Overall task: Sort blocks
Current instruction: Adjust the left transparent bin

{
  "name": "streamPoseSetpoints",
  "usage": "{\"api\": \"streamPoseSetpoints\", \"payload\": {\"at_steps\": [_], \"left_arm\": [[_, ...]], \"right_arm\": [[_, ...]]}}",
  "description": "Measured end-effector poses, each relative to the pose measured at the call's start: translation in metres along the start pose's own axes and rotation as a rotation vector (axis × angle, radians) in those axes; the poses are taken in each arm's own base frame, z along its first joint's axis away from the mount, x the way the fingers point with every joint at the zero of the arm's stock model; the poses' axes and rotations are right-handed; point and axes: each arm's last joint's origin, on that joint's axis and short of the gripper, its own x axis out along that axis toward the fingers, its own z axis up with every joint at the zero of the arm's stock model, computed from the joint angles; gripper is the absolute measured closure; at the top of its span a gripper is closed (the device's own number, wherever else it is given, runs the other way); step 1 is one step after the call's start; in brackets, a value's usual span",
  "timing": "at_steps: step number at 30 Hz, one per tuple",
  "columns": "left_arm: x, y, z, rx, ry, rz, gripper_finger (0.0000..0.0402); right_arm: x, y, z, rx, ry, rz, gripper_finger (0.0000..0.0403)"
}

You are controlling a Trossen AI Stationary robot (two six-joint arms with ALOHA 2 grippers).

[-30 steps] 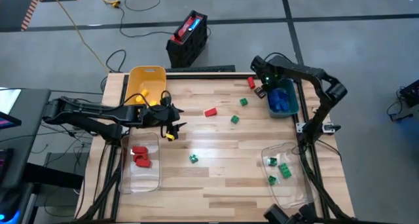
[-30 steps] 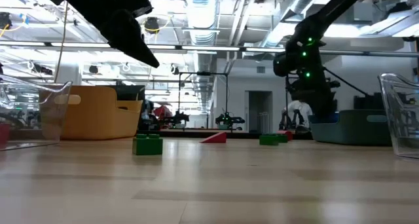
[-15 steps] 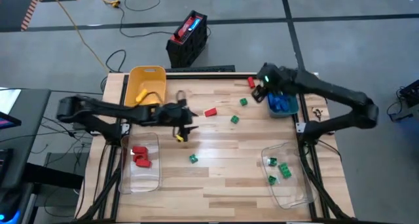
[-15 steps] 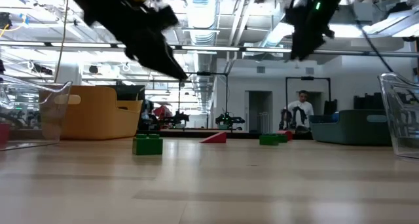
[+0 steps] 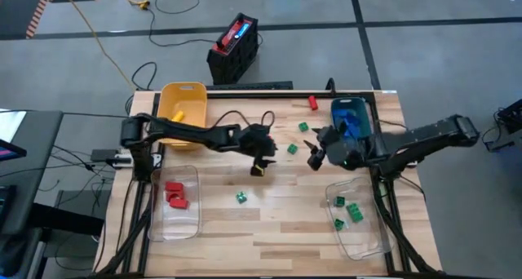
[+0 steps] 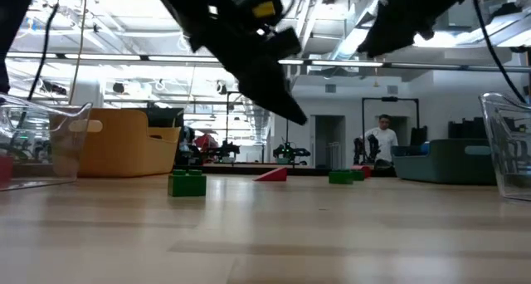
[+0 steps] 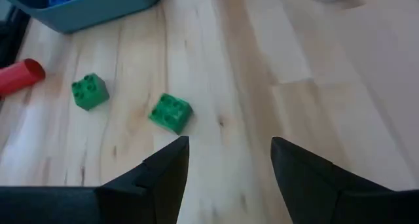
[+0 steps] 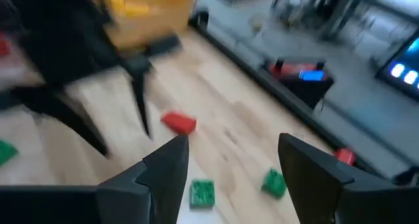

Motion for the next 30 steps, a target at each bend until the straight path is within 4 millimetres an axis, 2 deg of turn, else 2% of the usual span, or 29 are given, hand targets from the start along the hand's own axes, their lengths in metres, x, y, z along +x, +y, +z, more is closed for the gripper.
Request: {"api": "streamPoseSetpoints", "payload": {"at_steps": [6, 11, 17, 20, 25, 28, 30], "left_arm": [[0.034, 0.012, 0.003, -0.001, -0.008, -0.036, 0.0192], [0.057, 0.026, -0.001, -0.02, -0.005, -0.056, 0.0193], [0.081, 0.032, -0.002, 0.007, 0.002, -0.057, 0.0193], [0.082, 0.041, 0.004, 0.013, -0.025, -0.032, 0.0193], [0.082, 0.055, 0.0, -0.058, -0.041, 0.0, 0.0193], [0.079, 0.054, -0.006, -0.065, 0.034, -0.021, 0.0193], [0.079, 0.046, -0.006, -0.054, 0.072, -0.036, 0.0193]], "right_arm": [[-0.027, 0.015, 0.004, -0.003, -0.158, -0.012, 0.0155], [-0.031, 0.016, 0.005, 0.015, -0.182, -0.015, 0.0155], [-0.035, 0.019, 0.008, 0.018, -0.208, 0.008, 0.0155], [-0.038, 0.022, 0.009, 0.022, -0.223, 0.031, 0.0155], [-0.046, 0.027, 0.01, 0.028, -0.26, 0.04, 0.0155], [-0.048, 0.028, 0.009, 0.028, -0.269, 0.039, 0.0155], [-0.05, 0.029, 0.009, 0.028, -0.275, 0.037, 0.0155]]}}
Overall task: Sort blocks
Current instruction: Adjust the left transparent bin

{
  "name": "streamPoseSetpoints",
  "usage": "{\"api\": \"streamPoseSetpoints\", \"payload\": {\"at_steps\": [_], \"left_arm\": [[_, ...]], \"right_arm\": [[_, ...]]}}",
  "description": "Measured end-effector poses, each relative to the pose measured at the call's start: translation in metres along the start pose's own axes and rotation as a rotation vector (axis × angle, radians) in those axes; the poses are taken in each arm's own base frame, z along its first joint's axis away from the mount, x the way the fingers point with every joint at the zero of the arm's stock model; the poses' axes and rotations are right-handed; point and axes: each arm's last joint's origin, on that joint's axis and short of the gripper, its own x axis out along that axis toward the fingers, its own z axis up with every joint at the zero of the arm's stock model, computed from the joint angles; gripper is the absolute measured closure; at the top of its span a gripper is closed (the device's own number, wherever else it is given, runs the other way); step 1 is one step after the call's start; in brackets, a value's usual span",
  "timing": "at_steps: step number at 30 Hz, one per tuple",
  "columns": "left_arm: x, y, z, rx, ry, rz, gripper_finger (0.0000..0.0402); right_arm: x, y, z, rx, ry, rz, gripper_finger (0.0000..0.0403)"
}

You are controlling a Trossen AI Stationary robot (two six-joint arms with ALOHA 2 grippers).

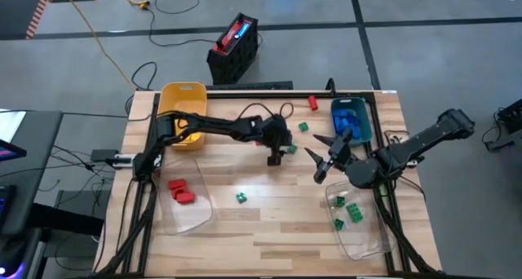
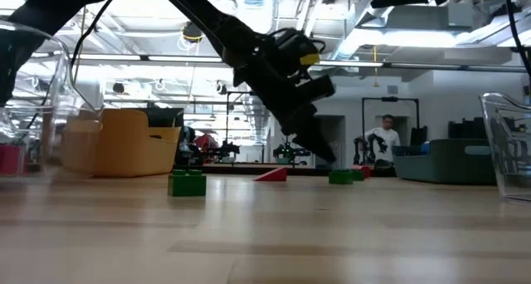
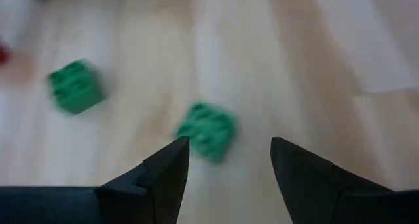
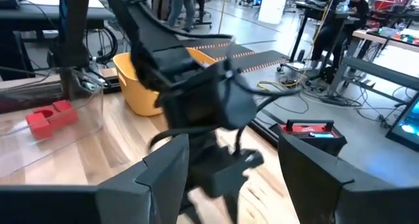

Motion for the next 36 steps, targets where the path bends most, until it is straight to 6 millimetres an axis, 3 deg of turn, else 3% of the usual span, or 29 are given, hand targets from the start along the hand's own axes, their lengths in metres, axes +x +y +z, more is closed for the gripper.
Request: {"api": "streamPoseSetpoints", "payload": {"at_steps": [6, 12, 18, 21, 25, 29, 33, 36], "left_arm": [[0.0, -0.028, 0.003, 0.02, 0.075, -0.04, 0.0193], [-0.013, -0.079, 0.021, 0.06, 0.098, -0.054, 0.0193], [-0.043, -0.119, 0.045, 0.104, 0.085, 0.137, 0.0194], [-0.066, -0.13, 0.054, 0.05, 0.068, 0.145, 0.0194], [-0.1, -0.15, 0.037, -0.037, 0.103, 0.167, 0.0194], [-0.141, -0.174, 0.008, -0.154, 0.118, 0.221, 0.0194], [-0.157, -0.19, -0.026, -0.273, 0.197, 0.204, 0.0194], [-0.167, -0.204, -0.038, -0.313, 0.27, 0.183, 0.0194]], "right_arm": [[-0.003, 0.002, 0.002, 0.008, -0.014, 0.016, 0.0155], [-0.004, 0.004, 0.002, 0.01, -0.018, 0.02, 0.0155], [-0.005, 0.007, 0.0, 0.008, -0.018, 0.024, 0.0155], [-0.008, 0.009, 0.0, 0.011, -0.022, 0.038, 0.0155], [-0.016, 0.012, 0.0, -0.002, -0.03, 0.061, 0.0155], [-0.02, 0.013, 0.0, -0.021, -0.04, 0.059, 0.0155], [-0.018, 0.013, 0.005, -0.02, -0.067, 0.054, 0.0155], [-0.017, 0.014, 0.01, -0.033, -0.088, 0.052, 0.0155]]}}
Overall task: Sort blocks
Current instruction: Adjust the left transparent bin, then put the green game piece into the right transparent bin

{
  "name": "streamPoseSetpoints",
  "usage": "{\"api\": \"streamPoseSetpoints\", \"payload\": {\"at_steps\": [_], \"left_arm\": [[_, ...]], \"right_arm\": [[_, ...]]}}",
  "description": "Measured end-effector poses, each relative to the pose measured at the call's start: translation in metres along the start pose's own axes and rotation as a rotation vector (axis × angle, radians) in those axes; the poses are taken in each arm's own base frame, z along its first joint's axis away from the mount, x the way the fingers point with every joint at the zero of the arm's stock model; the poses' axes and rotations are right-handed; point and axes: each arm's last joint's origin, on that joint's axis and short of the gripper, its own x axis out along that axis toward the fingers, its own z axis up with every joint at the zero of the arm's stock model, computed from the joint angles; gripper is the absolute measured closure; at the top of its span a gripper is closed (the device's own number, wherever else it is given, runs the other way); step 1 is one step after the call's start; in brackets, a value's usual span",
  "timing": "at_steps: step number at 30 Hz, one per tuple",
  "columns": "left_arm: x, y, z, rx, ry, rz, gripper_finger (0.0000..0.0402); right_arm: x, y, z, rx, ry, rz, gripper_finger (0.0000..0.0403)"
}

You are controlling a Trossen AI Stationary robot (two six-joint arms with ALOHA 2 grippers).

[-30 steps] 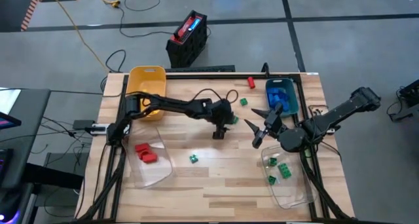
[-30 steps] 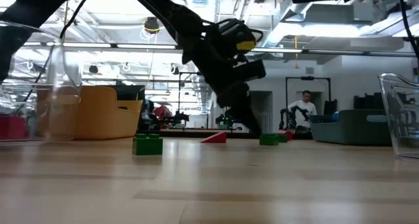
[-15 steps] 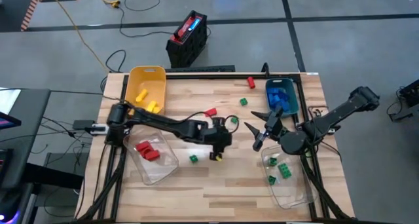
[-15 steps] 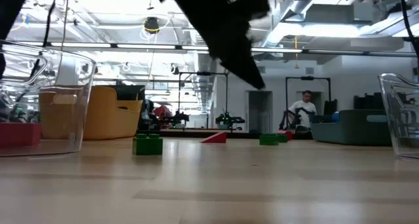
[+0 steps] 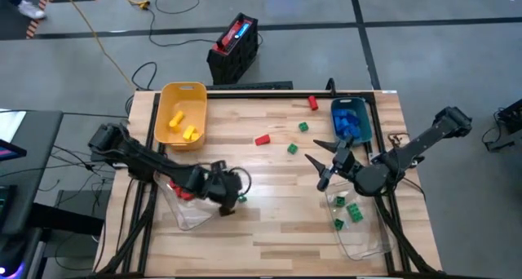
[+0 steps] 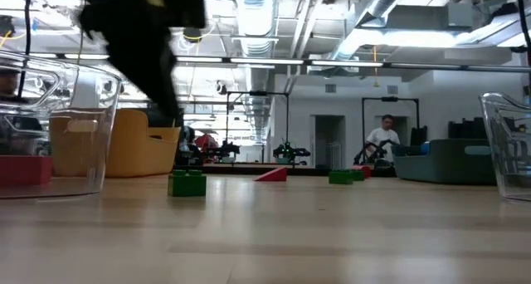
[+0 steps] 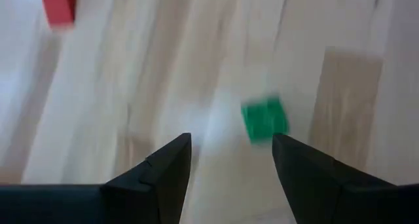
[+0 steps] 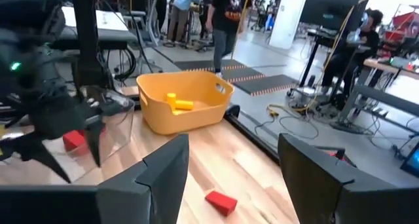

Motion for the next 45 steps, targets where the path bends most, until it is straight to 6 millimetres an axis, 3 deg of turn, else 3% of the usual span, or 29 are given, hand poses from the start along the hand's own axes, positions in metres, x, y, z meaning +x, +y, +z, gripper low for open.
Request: {"api": "streamPoseSetpoints", "payload": {"at_steps": [14, 17, 22, 27, 36, 45], "left_arm": [[-0.015, -0.022, -0.032, -0.15, 0.335, -0.201, 0.0194], [-0.024, -0.024, -0.025, -0.171, 0.315, -0.231, 0.0194], [-0.031, -0.019, 0.006, -0.161, 0.152, -0.164, 0.0194], [-0.007, -0.017, 0.019, -0.04, 0.166, -0.154, 0.0187], [0.021, -0.018, 0.023, 0.428, 0.115, -0.057, 0.0121], [0.051, 0.008, 0.036, 0.149, 0.202, -0.214, 0.0097]], "right_arm": [[0.001, 0.0, 0.007, -0.081, -0.034, -0.005, 0.0155], [0.005, -0.002, 0.007, -0.084, -0.031, -0.02, 0.0155], [0.011, -0.006, 0.008, -0.073, -0.029, -0.04, 0.0155], [0.012, -0.006, 0.008, -0.075, -0.027, -0.024, 0.0155], [0.012, -0.006, 0.006, -0.095, -0.017, -0.023, 0.0155], [0.012, -0.006, 0.006, -0.099, -0.016, -0.023, 0.0155]]}}
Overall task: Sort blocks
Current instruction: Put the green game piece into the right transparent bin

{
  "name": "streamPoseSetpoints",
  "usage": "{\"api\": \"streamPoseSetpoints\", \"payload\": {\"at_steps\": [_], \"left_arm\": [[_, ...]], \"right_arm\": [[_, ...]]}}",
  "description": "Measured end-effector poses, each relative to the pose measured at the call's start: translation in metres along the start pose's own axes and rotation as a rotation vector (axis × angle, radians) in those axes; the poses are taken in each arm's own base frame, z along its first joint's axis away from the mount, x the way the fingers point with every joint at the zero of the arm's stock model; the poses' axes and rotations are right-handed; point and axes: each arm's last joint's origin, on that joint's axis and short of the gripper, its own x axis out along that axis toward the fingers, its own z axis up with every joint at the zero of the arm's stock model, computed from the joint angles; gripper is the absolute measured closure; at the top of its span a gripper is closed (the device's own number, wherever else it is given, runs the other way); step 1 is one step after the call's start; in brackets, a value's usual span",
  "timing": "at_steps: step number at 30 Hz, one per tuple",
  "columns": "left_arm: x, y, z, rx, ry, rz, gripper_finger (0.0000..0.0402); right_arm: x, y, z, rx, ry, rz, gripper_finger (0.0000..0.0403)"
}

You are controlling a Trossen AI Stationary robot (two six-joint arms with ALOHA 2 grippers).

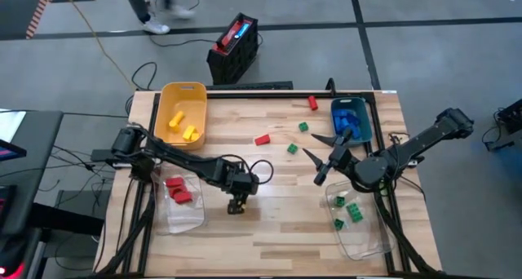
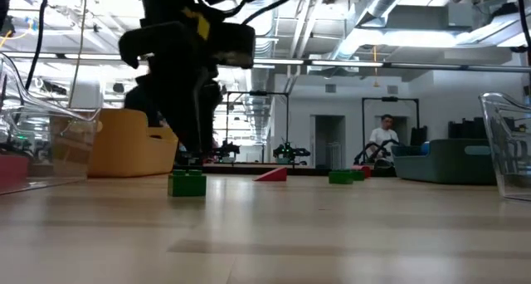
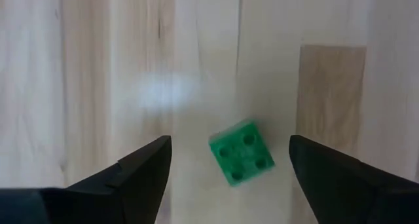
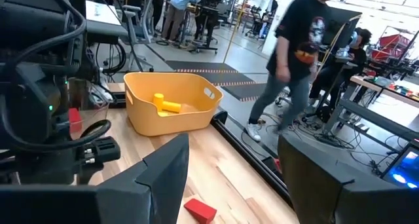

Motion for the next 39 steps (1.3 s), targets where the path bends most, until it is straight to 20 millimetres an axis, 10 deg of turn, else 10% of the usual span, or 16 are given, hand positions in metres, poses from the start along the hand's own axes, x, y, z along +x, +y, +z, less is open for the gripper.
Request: {"api": "streamPoseSetpoints", "payload": {"at_steps": [20, 32, 39], "left_arm": [[0.038, -0.019, -0.002, -0.083, 0.152, 0.028, 0.0105], [0.035, -0.016, 0.001, 0.0, 0.111, 0.107, 0.027], [0.019, -0.018, 0.006, 0.09, 0.038, 0.069, 0.0278]], "right_arm": [[0.0, 0.0, 0.0, -0.015, -0.002, 0.001, 0.0155], [-0.003, 0.002, -0.001, -0.026, 0.0, 0.016, 0.0155], [-0.016, 0.013, -0.011, -0.259, 0.03, 0.088, 0.0155]]}}
